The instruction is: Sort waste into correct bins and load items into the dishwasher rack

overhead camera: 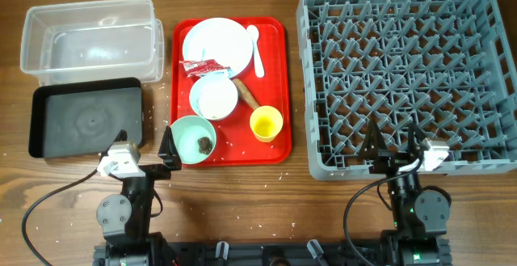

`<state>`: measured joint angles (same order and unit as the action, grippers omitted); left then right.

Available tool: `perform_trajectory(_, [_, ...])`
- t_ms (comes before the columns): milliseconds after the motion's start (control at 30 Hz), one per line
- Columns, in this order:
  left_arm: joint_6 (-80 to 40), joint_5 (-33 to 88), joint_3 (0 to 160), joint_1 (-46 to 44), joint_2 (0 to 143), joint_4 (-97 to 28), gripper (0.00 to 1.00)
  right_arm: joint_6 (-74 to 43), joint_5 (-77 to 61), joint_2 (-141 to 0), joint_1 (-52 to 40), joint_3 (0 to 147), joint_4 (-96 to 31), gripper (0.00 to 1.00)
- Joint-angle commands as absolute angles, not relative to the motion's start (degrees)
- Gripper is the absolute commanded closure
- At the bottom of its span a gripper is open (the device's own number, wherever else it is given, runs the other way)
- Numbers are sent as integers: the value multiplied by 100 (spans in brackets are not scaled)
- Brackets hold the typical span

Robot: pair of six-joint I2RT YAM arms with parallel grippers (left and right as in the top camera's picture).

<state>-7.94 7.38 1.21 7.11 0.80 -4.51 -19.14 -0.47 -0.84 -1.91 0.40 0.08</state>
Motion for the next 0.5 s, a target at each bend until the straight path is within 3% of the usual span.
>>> perform_trajectory(0, [-705, 701, 36, 609, 14, -375, 0, -1817, -143, -64, -174, 30, 30, 0])
perform_trajectory(467, [-705, 701, 36, 609, 16, -375, 0, -1820, -141, -64, -174, 30, 30, 0])
